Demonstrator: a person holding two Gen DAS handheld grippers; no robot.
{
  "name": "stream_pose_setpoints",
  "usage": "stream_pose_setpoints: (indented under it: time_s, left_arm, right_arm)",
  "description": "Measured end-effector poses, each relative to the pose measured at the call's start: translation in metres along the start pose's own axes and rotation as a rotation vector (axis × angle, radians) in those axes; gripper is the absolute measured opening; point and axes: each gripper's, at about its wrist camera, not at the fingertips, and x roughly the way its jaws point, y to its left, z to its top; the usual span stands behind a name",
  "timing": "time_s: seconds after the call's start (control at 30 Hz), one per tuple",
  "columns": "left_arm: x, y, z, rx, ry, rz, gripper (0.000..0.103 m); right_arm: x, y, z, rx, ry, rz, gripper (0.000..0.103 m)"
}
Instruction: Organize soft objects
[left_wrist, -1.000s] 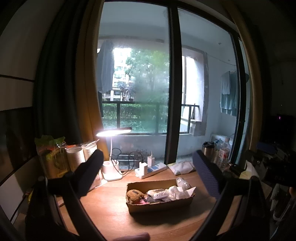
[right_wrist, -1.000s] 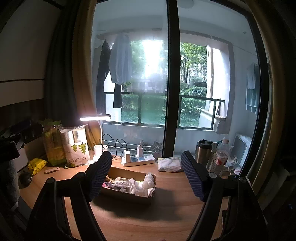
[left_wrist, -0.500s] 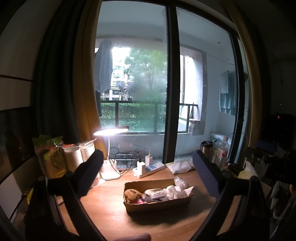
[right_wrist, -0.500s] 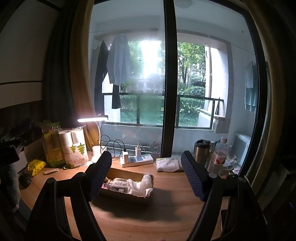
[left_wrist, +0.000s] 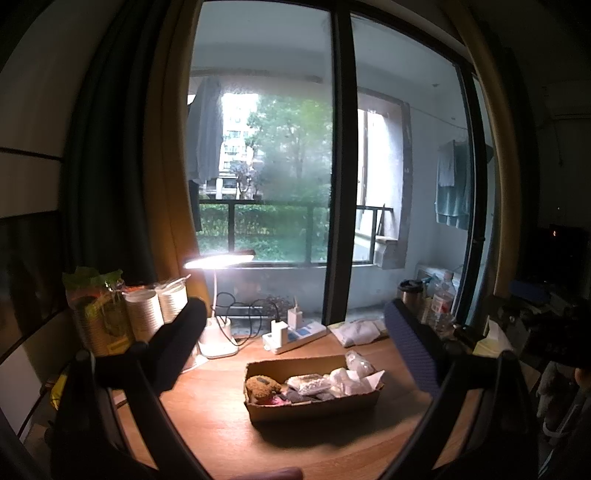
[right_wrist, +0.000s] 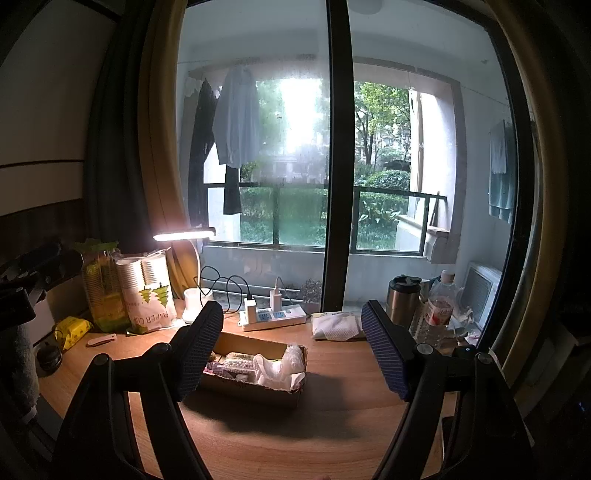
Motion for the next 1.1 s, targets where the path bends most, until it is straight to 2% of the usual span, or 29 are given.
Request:
stream_pose_setpoints:
  time_s: [0.97,1.1]
  left_arm:
    - [-0.0015,-0.002,-0.0025,0.009,0.006,-0.014,0.098]
    - [-0.0005,-0.0059,-0.0059,0.041,0.006,-0.021,0.098]
  right_arm:
    - [0.0003,-0.0023,-0.0035,0.009,0.006,0.0,0.08]
    - [0.0018,-0.0018,-0.0051,0.006,0.009,0.001,0.08]
